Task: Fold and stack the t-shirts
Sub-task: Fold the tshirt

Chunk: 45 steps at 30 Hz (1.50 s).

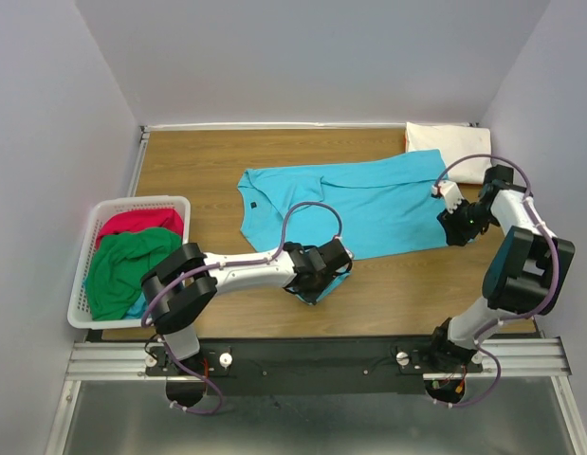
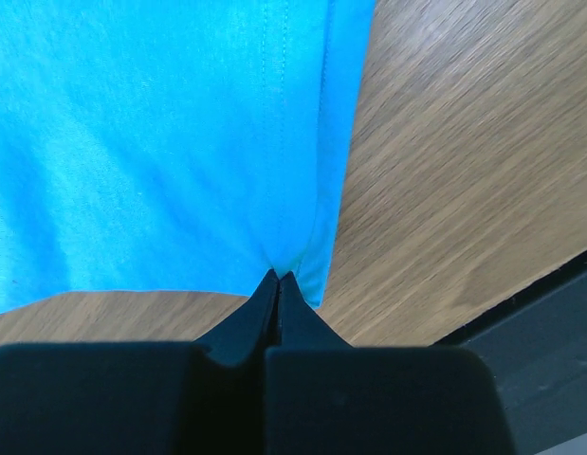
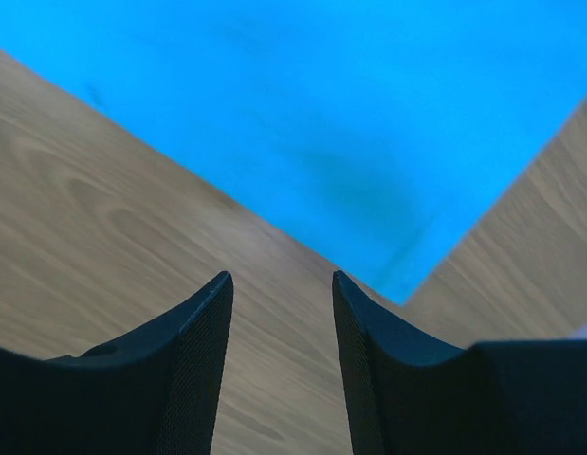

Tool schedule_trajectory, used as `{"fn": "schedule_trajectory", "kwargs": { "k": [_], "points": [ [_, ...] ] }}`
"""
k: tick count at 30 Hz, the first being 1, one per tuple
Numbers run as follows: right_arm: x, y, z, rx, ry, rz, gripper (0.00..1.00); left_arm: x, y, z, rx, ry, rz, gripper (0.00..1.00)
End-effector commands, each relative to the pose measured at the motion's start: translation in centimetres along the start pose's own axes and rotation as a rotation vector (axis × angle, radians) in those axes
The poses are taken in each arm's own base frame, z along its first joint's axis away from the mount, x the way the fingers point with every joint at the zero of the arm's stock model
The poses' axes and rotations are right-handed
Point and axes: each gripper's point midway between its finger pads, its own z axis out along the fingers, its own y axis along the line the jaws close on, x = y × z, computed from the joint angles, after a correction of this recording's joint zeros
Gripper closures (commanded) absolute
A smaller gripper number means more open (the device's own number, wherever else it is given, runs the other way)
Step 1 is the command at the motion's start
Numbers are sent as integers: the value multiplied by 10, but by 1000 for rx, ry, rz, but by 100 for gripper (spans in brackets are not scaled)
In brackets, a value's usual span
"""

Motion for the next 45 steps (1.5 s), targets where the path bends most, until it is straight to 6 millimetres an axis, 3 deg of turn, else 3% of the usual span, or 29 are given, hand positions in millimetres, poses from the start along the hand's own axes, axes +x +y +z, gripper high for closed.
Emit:
{"fn": "schedule_trajectory", "kwargs": {
  "k": [1,9,23,27,33,39,45],
  "points": [
    [28,-46,-10,94,164,-139,50,-16,-3,-15,7,-55,13,100],
    [55,-65,0,84,308,-367,52,-14,-6,-14,23,-47,26,100],
    [70,-65,40,16,311,-390,52,-18,-7,-15,23,-32,17,100],
    [75,-59,48,-10,311,-379,67,-20,-8,-15,33,-38,6,100],
    [68,-60,41,26,286,-325,99,-29,1,-29,27,-85,-22,100],
    [45,-73,20,119,227,-258,99,-38,27,-46,-5,-136,-70,100],
    [21,-80,6,168,136,-192,100,-66,57,-77,-8,-247,-120,100]
  ]
}}
